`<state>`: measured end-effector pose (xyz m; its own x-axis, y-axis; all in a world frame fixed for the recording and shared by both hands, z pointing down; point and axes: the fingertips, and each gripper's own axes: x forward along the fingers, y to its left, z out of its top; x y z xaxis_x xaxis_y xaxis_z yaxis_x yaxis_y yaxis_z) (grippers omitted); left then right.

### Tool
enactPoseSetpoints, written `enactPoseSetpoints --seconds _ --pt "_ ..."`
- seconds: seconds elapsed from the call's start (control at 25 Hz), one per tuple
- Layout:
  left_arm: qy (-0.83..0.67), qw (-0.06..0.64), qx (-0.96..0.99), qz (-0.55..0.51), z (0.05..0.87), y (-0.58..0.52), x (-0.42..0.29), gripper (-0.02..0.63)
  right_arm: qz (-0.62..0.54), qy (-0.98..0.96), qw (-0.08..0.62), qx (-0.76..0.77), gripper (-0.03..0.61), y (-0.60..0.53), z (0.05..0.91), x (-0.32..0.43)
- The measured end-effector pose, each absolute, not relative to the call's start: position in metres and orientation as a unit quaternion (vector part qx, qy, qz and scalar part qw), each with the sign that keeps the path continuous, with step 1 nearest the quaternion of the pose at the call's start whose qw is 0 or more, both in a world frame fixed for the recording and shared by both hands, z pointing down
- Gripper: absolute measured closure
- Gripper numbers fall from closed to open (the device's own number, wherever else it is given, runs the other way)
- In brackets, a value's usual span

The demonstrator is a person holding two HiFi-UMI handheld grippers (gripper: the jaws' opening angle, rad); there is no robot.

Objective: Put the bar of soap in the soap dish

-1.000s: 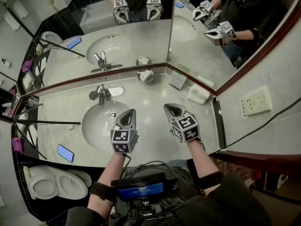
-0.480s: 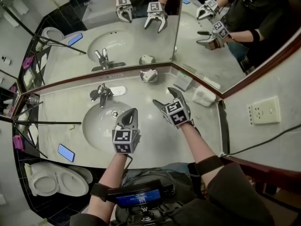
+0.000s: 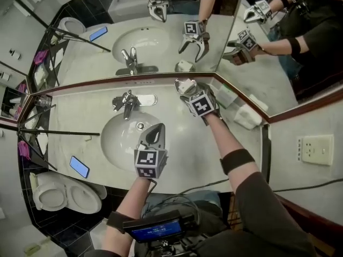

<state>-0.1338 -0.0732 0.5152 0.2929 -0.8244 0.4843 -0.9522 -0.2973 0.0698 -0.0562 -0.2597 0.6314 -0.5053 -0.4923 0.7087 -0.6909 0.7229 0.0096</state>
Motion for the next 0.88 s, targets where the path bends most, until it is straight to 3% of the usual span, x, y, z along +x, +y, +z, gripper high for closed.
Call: enactPoseSetpoints --seconds 0.28,0.48,0.88 --pt "-0.586 0.199 0.764 0.183 0.532 -0.069 -0.164 0.611 0.137 -0.852 0.37 0.343 0.14 -0.286 0.657 -0.076" --pt "-0.591 0.21 0.758 0.182 0.54 -0.068 -0.172 0.611 0.141 -0.849 0.385 0.333 0.239 -0.286 0.667 -0.08" --pt "-0.584 0.211 0.761 0.186 0.547 -0.066 -0.17 0.611 0.125 -0.883 0.347 0.289 0.245 -0.263 0.636 -0.084"
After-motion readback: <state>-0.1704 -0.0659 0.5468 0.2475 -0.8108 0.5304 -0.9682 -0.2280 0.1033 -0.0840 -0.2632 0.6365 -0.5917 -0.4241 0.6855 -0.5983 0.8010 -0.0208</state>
